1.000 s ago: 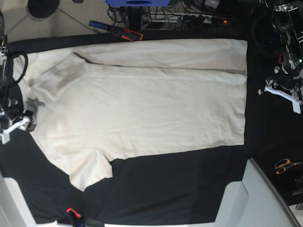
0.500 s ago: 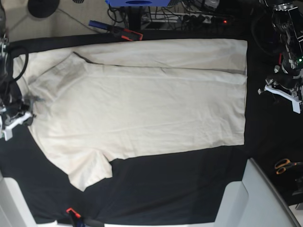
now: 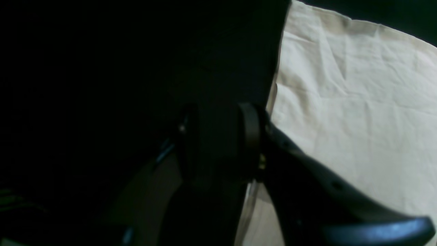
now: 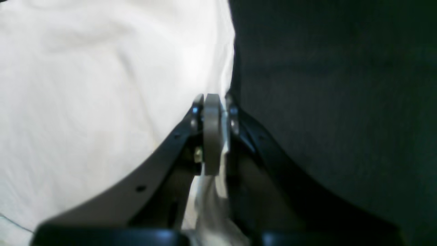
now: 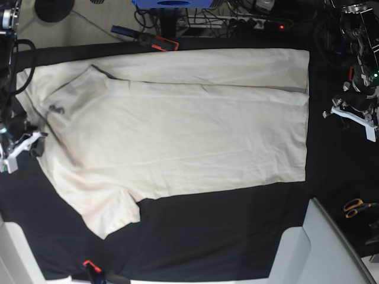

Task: Fold the T-shirt properly
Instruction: 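Grasp the shirt shoulder near the collar with the right gripper, then pull the gripped shoulder along the collar end with the right gripper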

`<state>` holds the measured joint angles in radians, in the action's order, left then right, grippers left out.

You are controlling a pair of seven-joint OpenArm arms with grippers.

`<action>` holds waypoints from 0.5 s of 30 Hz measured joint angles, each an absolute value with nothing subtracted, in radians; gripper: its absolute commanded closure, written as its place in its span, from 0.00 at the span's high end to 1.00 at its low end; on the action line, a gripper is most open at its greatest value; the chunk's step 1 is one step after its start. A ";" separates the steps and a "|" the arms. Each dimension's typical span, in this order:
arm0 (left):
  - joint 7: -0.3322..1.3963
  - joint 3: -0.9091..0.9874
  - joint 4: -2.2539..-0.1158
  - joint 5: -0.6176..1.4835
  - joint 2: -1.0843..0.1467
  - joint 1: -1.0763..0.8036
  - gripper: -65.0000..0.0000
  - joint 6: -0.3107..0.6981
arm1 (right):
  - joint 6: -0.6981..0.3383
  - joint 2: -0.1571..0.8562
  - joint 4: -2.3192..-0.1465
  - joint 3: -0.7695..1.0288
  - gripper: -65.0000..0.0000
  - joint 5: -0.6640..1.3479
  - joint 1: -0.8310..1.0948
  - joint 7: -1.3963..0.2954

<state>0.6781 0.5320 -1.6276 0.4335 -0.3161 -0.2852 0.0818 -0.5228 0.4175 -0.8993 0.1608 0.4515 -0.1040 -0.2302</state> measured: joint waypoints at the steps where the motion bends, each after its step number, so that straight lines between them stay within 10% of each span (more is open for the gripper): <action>1: 0.678 0.532 -1.628 0.434 -0.316 -0.285 0.26 0.082 | -0.524 0.418 -0.931 0.161 0.00 0.452 -0.089 -0.231; 15: 0.678 0.527 -1.628 0.434 -0.316 -0.285 0.26 0.082 | -0.523 0.413 -1.152 0.188 0.00 0.459 0.027 -0.342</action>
<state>0.6777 0.5266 -1.6276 0.4343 -0.3157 -0.2852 0.0818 -0.5232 0.4133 -1.1519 0.1883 0.4587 0.0273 -0.3424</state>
